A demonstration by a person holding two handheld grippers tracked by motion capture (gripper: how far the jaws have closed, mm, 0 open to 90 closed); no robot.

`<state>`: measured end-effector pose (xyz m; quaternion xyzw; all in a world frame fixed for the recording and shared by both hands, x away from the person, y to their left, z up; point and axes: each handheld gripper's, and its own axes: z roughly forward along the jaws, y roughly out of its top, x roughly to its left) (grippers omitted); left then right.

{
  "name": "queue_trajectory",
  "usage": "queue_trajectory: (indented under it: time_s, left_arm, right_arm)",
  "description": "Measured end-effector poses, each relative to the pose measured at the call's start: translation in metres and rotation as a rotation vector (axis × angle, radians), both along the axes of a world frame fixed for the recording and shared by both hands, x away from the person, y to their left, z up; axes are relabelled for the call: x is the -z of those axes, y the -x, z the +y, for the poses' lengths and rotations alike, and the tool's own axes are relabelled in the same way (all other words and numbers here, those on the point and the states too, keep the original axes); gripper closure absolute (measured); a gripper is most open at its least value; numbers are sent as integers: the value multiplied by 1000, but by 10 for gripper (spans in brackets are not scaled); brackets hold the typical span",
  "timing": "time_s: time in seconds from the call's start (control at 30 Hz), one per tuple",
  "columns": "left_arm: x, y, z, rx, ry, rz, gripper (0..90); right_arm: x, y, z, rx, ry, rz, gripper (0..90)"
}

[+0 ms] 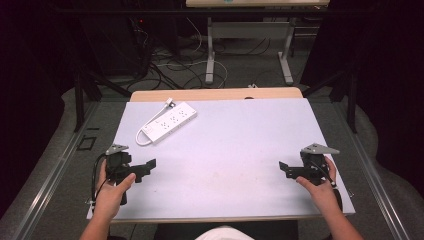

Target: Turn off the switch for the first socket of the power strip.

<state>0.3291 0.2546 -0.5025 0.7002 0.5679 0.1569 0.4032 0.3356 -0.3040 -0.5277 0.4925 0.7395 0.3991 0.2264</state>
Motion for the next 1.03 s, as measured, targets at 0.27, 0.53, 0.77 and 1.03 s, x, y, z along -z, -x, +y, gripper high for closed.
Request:
queue_trajectory:
  time_s: [0.27, 0.53, 0.77, 1.03]
  left_arm:
    - [17, 0, 15, -60, -3, 12, 14]
    - [24, 1, 18, -56, -29, -14, 14]
    - [28, 0, 20, -69, -39, -12, 19]
    - [30, -3, 24, -87, -34, 15, 48]
  right_arm:
    - [0, 0, 0, -5, 3, 1, 71]
    - [1, 0, 0, -1, 6, -4, 71]
    - [1, 0, 0, -2, -4, 6, 71]
    - [2, -1, -2, 1, 0, 8, 71]
